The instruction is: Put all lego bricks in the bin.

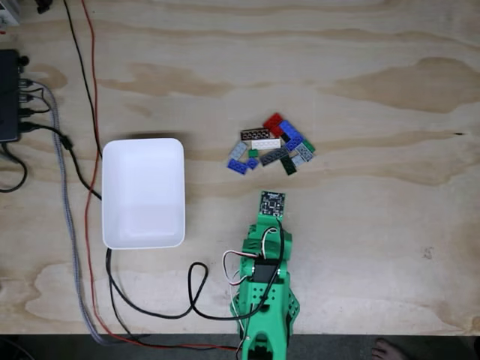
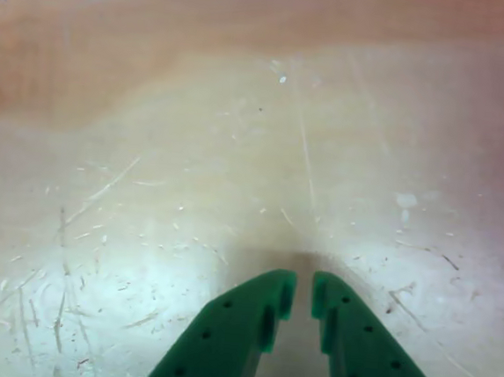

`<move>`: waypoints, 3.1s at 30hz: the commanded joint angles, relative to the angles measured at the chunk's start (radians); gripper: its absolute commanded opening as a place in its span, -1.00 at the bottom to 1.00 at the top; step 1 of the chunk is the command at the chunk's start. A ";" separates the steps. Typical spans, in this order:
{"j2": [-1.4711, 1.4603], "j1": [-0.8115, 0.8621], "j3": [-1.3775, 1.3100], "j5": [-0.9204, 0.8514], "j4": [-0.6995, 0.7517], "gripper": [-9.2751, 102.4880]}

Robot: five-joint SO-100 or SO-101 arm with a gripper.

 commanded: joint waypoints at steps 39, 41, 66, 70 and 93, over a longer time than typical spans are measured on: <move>-1.890 -0.077 -1.559 1.019 -0.259 -0.49; -1.910 -0.077 -1.574 1.020 -0.258 -0.49; -2.120 -0.100 -1.700 0.953 -0.336 -0.83; -2.013 -0.098 -1.640 0.968 -0.364 -0.83; -1.732 -0.784 -1.700 1.017 -0.114 -0.83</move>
